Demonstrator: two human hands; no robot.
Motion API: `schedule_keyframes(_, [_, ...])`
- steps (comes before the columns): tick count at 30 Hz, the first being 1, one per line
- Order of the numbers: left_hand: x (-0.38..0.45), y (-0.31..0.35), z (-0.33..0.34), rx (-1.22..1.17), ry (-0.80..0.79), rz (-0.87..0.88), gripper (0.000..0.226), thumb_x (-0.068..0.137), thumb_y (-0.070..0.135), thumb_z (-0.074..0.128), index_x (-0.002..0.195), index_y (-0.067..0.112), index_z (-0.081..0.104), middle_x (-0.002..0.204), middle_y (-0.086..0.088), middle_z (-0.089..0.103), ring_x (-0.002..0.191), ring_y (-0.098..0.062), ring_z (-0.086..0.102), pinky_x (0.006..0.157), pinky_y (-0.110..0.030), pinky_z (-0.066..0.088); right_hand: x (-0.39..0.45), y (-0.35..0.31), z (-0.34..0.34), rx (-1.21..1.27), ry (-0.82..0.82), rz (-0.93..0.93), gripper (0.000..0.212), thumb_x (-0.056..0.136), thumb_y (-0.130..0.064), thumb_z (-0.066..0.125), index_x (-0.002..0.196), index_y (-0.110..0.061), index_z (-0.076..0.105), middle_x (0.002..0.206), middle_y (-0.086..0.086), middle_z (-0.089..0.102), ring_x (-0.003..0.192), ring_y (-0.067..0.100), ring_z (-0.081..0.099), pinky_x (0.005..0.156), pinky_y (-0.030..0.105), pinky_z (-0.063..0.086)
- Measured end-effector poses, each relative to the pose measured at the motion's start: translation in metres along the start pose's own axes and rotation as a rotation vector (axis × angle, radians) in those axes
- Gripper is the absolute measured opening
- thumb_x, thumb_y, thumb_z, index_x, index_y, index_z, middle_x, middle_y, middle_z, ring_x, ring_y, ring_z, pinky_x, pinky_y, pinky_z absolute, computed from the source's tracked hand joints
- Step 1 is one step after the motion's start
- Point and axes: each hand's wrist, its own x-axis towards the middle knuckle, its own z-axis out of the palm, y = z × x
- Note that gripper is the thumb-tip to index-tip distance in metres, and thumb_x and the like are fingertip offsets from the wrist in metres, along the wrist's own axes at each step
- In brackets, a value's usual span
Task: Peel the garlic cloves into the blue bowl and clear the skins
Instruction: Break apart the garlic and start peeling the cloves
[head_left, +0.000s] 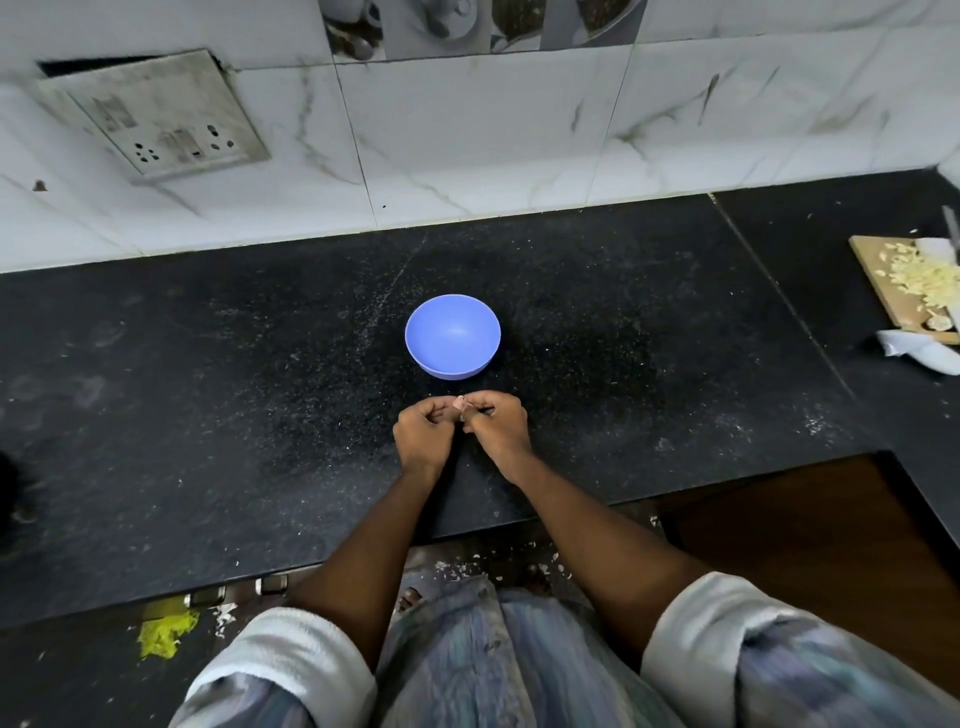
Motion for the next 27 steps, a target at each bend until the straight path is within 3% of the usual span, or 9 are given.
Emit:
schedule_keyframes(2, [0.000, 0.000, 0.000, -0.006, 0.035, -0.074, 0.014, 0.089, 0.010, 0.077, 0.089, 0.021, 0.085, 0.083, 0.009, 0.080, 0.083, -0.007, 0.075, 0.083, -0.028, 0.060, 0.000, 0.002, 0.000, -0.005, -0.038, -0.010, 0.012, 0.086, -0.013, 0.076, 0.094, -0.016, 0.083, 0.083, -0.002, 0.079, 0.081, 0.016, 0.077, 0.081, 0.038, 0.064])
schedule_keyframes(8, [-0.005, 0.005, 0.000, -0.035, 0.011, -0.128, 0.021, 0.086, 0.006, 0.076, 0.087, 0.025, 0.086, 0.083, 0.012, 0.080, 0.084, -0.005, 0.076, 0.086, -0.028, 0.061, 0.000, 0.000, -0.008, 0.074, -0.071, 0.029, 0.018, 0.078, -0.004, 0.077, 0.088, -0.019, 0.081, 0.082, 0.000, 0.079, 0.084, 0.017, 0.077, 0.084, 0.039, 0.064])
schedule_keyframes(15, [-0.008, 0.006, -0.002, -0.055, 0.001, -0.095, 0.019, 0.087, 0.005, 0.080, 0.088, 0.024, 0.085, 0.085, 0.008, 0.081, 0.085, -0.006, 0.076, 0.084, -0.022, 0.060, -0.003, -0.005, -0.016, 0.282, -0.156, 0.108, 0.018, 0.085, 0.000, 0.077, 0.103, 0.003, 0.072, 0.096, 0.016, 0.078, 0.092, 0.024, 0.077, 0.083, 0.034, 0.063])
schedule_keyframes(17, [-0.009, 0.009, -0.002, -0.047, 0.023, -0.070, 0.014, 0.090, 0.008, 0.079, 0.092, 0.020, 0.086, 0.087, 0.007, 0.081, 0.083, -0.003, 0.074, 0.080, -0.015, 0.057, -0.003, -0.007, -0.017, 0.312, -0.172, 0.120, 0.022, 0.085, -0.001, 0.080, 0.104, 0.005, 0.070, 0.095, 0.016, 0.078, 0.092, 0.024, 0.077, 0.082, 0.033, 0.063])
schedule_keyframes(22, [-0.011, 0.008, 0.000, 0.034, 0.060, -0.030, 0.017, 0.091, 0.005, 0.075, 0.101, 0.014, 0.085, 0.097, -0.001, 0.082, 0.086, -0.006, 0.073, 0.078, -0.013, 0.053, -0.002, -0.008, -0.018, 0.351, -0.214, 0.128, 0.026, 0.083, -0.005, 0.085, 0.105, 0.003, 0.072, 0.097, 0.016, 0.078, 0.092, 0.024, 0.077, 0.083, 0.032, 0.063])
schedule_keyframes(27, [-0.014, 0.007, 0.003, 0.065, 0.098, -0.084, 0.016, 0.093, 0.010, 0.074, 0.105, 0.016, 0.085, 0.100, -0.004, 0.082, 0.093, -0.016, 0.075, 0.088, -0.025, 0.055, -0.004, -0.010, -0.015, 0.339, -0.218, 0.147, 0.025, 0.085, -0.001, 0.081, 0.109, 0.005, 0.074, 0.098, 0.016, 0.078, 0.092, 0.023, 0.077, 0.079, 0.026, 0.062])
